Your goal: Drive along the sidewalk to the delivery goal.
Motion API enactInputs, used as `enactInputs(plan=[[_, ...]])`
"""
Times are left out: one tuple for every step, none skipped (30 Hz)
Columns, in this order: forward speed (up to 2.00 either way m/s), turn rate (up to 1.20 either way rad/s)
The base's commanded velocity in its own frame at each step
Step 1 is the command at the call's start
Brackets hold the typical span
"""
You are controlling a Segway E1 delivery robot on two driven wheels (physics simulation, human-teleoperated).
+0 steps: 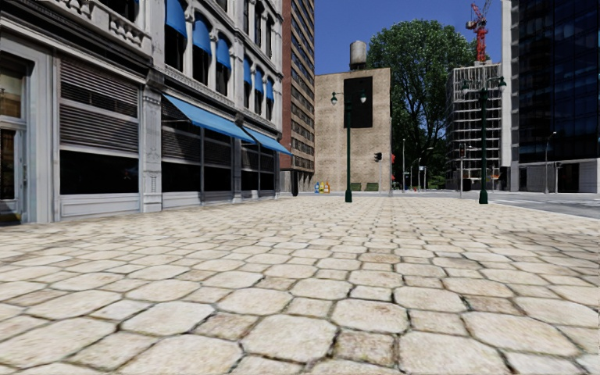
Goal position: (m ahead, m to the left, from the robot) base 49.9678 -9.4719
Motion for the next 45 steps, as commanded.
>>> enactInputs(plan=[[2.00,0.00],[2.00,0.00],[2.00,0.00],[2.00,0.00],[2.00,0.00],[2.00,0.00],[2.00,0.00],[2.00,0.00],[2.00,0.00],[2.00,0.00],[2.00,0.00],[2.00,0.00],[2.00,0.00],[2.00,0.00],[2.00,0.00],[2.00,0.00],[2.00,0.00],[2.00,0.00],[2.00,0.00],[2.00,0.00],[2.00,0.00],[2.00,0.00],[2.00,0.00],[2.00,0.00],[2.00,0.00],[2.00,0.00],[2.00,0.00],[2.00,0.00],[2.00,0.00],[2.00,0.00],[2.00,0.00],[2.00,0.00],[2.00,0.00],[2.00,0.00],[2.00,0.00],[2.00,0.00],[2.00,0.00],[2.00,0.00],[2.00,0.00],[2.00,0.00],[2.00,0.00],[2.00,0.00],[2.00,0.00],[2.00,0.00],[2.00,0.00]])
